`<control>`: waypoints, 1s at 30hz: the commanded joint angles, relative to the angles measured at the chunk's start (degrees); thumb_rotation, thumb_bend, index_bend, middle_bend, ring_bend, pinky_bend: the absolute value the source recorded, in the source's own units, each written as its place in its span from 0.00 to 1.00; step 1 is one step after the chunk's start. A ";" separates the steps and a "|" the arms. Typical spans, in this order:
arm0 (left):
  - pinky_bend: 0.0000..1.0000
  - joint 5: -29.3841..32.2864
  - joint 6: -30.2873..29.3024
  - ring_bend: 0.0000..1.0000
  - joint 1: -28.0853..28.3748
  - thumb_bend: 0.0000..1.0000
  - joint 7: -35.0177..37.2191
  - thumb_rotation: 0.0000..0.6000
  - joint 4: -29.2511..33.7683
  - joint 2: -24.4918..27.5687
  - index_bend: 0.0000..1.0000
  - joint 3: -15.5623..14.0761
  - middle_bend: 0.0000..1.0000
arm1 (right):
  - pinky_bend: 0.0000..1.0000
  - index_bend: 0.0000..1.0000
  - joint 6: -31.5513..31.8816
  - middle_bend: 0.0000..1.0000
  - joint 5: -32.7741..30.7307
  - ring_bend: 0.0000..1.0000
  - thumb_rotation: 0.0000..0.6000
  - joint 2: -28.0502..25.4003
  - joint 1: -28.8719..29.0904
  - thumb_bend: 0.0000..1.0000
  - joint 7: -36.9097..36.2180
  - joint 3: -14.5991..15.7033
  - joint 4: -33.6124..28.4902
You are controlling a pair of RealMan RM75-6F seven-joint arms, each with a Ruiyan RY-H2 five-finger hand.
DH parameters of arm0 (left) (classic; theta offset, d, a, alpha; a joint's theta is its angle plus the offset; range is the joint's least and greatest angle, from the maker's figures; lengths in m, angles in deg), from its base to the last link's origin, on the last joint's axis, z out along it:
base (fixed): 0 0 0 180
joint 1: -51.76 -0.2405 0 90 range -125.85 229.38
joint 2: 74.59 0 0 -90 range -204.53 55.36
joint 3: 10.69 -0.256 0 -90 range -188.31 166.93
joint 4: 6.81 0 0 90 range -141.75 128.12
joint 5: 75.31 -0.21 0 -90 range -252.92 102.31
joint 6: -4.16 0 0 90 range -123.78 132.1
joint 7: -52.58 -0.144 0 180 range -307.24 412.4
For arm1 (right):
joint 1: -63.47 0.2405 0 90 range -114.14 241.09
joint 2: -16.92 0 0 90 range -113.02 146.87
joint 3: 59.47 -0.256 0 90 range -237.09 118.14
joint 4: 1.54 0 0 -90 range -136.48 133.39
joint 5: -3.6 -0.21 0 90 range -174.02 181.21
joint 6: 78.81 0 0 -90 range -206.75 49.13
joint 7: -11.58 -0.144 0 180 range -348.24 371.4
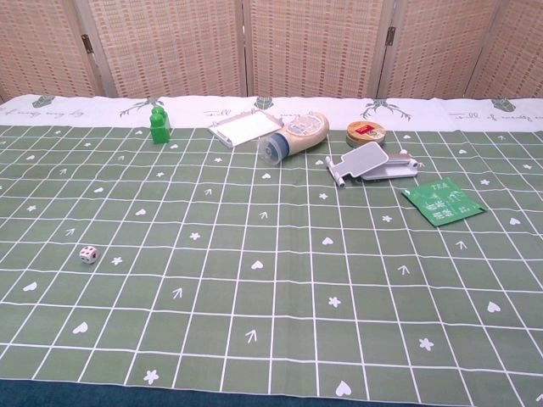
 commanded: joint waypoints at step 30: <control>0.71 -8.71 14.63 0.50 15.52 0.22 6.74 1.00 -8.78 -3.15 0.42 0.57 0.59 | 0.13 0.00 0.79 0.12 2.33 0.09 1.00 -1.33 0.49 0.24 1.58 -0.36 -1.92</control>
